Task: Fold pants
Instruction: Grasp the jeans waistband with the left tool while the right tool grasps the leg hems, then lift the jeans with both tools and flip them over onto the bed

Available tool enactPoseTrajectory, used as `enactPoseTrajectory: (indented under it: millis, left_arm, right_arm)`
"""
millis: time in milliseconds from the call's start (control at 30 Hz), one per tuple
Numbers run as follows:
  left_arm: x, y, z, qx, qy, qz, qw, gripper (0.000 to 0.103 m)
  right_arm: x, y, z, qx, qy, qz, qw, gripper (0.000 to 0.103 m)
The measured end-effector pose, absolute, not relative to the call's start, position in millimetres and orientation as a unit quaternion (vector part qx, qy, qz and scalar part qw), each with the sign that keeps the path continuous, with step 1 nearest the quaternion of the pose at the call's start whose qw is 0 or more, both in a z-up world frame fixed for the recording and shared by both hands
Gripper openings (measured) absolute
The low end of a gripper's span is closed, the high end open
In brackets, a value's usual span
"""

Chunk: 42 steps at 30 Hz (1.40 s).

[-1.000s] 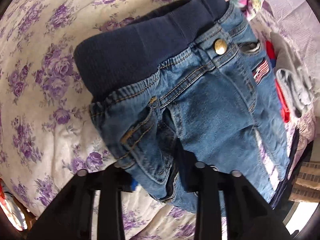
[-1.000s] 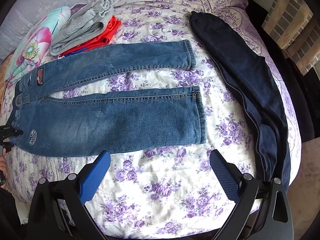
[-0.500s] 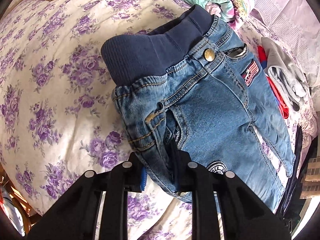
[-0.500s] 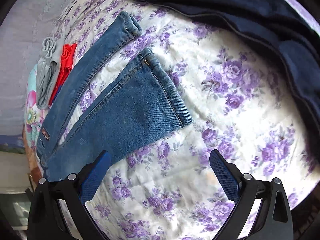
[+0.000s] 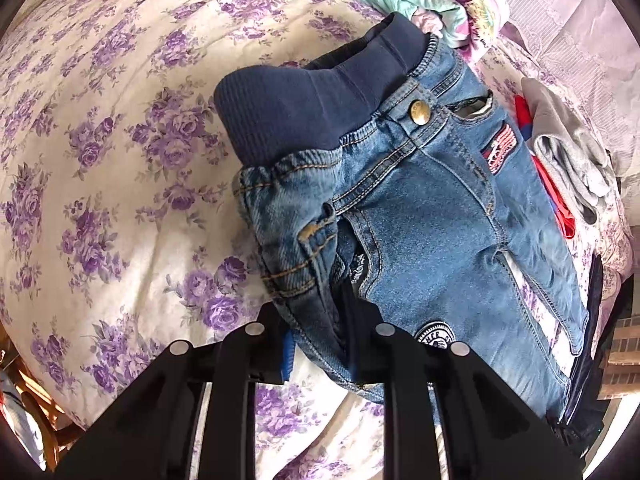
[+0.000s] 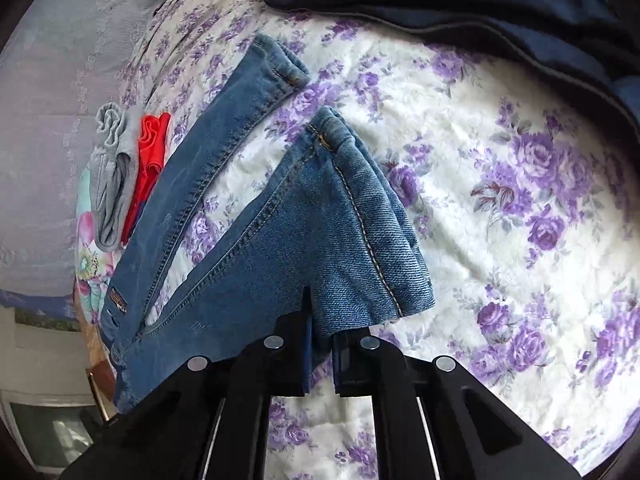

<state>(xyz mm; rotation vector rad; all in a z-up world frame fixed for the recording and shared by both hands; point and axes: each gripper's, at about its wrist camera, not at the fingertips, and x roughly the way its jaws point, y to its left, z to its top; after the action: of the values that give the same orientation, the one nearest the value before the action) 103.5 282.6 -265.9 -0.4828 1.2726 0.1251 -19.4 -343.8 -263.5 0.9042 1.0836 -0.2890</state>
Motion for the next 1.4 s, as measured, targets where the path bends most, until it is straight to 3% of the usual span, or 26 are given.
enactPoseTrajectory:
  millis: [167,300,367,433,467,500,533,667,733,900,1067,1167,1233,1400]
  left_arm:
    - [71,289,-251,-0.241,0.593,0.044,0.767,0.017]
    - [55,283,-268,-0.221,0.613,0.049,0.757,0.019]
    - [57,277,-287,-0.204,0.633,0.055,0.745,0.027]
    - [59,277,-286,-0.210,0.636,0.053,0.741,0.034]
    - [58,278,-280,-0.207,0.635,0.054,0.742,0.039]
    - [55,279,-270,-0.196,0.630,0.059,0.749,0.049]
    - [50,280,-258,-0.183,0.622,0.065,0.758,0.053]
    - [35,291,-210,-0.133,0.600,0.089,0.784,0.057]
    - [37,294,-186,-0.107,0.579,0.096,0.802,0.064]
    - [89,261,-146,-0.048,0.534,0.043,0.843,0.072]
    - [169,207,-181,-0.021,0.569,-0.027,0.822,0.071]
    - [195,186,-227,-0.004,0.610,-0.046,0.791,0.056]
    - [203,182,-259,0.008,0.638,-0.041,0.769,0.039]
    - [204,186,-284,0.009,0.644,-0.045,0.764,0.033]
  right_arm:
    - [-51,-346,-235,0.375,0.519,-0.148,0.754,0.007]
    - [-66,-344,-263,0.352,0.547,-0.157,0.743,0.008]
    - [-63,-342,-293,0.332,0.577,-0.164,0.728,0.018]
    - [-65,-338,-294,0.329,0.573,-0.165,0.732,0.022]
    - [-62,-336,-289,0.324,0.581,-0.155,0.731,0.036]
    - [-61,-334,-283,0.314,0.589,-0.152,0.729,0.060]
    - [-62,-333,-274,0.300,0.593,-0.161,0.730,0.065]
    - [-65,-331,-235,0.243,0.590,-0.186,0.747,0.066]
    - [-60,-327,-212,0.187,0.575,-0.213,0.767,0.071]
    - [-12,-309,-165,0.143,0.530,-0.170,0.818,0.076]
    - [71,-239,-144,0.098,0.514,-0.030,0.852,0.077]
    - [119,-182,-145,0.039,0.518,0.065,0.852,0.083]
    - [150,-144,-149,-0.012,0.525,0.126,0.841,0.085]
    - [242,-66,-179,-0.101,0.554,0.250,0.788,0.085]
